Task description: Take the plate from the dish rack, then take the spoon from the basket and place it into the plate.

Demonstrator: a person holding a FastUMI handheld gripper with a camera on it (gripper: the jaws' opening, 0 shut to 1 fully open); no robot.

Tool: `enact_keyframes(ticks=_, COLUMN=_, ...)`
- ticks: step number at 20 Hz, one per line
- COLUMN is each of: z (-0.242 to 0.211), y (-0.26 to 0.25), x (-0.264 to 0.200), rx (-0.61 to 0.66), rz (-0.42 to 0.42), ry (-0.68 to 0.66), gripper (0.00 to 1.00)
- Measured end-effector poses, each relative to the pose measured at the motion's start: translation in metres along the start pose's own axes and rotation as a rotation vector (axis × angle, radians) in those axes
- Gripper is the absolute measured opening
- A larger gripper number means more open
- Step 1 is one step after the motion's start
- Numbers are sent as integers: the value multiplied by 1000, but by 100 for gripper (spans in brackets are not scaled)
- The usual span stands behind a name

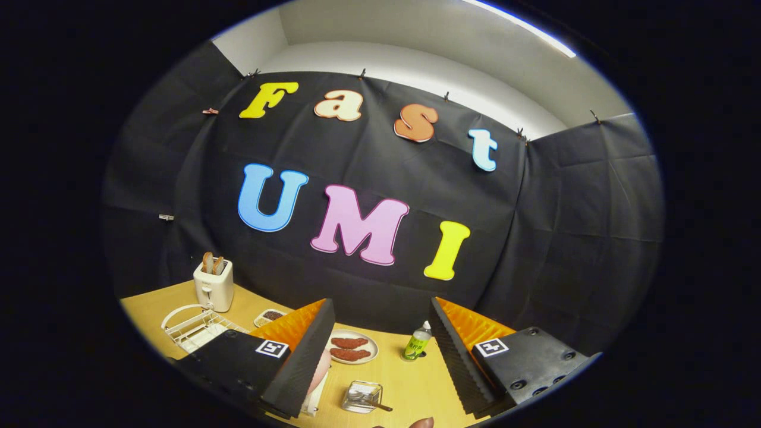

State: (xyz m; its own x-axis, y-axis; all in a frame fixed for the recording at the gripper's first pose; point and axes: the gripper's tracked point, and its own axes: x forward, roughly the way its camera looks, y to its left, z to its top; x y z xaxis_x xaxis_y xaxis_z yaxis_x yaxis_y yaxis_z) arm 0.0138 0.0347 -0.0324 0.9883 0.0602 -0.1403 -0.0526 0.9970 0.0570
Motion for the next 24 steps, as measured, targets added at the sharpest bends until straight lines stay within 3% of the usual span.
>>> enact_keyframes(ticks=5, z=-46, y=27, x=33, rx=34, rz=87, ry=228, gripper=97)
enact_keyframes(ticks=16, z=-189, y=79, x=88, rx=261, rz=117, ry=844, gripper=96)
enact_keyframes(ticks=19, z=-221, y=94, x=98, rx=307, rz=109, ry=961, gripper=89)
enact_keyframes(ticks=24, z=-261, y=102, x=100, rx=237, rz=81, ry=1081, gripper=80)
